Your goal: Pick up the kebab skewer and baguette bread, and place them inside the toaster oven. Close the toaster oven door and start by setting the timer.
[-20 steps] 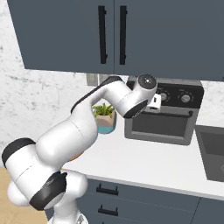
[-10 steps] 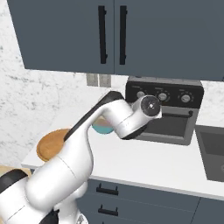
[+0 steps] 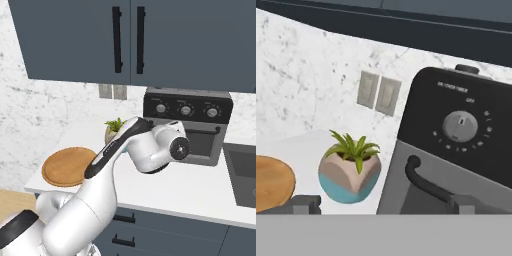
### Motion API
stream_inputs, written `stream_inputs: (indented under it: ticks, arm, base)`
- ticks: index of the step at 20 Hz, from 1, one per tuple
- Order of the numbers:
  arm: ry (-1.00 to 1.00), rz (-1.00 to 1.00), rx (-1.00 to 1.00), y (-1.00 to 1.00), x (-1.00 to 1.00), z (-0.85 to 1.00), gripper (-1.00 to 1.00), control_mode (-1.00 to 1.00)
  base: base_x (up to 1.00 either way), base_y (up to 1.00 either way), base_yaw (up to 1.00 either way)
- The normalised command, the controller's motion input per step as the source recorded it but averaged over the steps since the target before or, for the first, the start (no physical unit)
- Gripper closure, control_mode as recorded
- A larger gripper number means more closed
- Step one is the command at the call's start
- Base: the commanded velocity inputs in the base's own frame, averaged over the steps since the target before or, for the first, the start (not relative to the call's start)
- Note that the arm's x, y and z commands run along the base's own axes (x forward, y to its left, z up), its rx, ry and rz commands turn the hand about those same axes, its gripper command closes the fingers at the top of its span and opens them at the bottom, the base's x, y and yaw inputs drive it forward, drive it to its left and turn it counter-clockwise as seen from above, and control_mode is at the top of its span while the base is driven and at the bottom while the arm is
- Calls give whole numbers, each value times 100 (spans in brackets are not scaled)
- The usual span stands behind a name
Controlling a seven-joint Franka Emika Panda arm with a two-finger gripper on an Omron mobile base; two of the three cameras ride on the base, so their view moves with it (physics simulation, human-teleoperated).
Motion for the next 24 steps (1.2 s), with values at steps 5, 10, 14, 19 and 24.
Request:
stream_inputs:
  ticks: [5, 10, 14, 19, 24]
  arm:
    - [-22, 2, -3, 2, 3, 13, -100, -100]
    - [-20, -10, -3, 34, 0, 31, -100, -100]
    - [-8, -20, 0, 45, 2, 3, -100, -100]
    - [-1, -20, 0, 0, 1, 4, -100, -100]
    - [-1, -5, 0, 0, 4, 0, -100, -100]
  base:
    - [0, 0, 0]
    - [0, 0, 0]
    - [0, 0, 0]
    - [0, 0, 0]
    - [0, 0, 0]
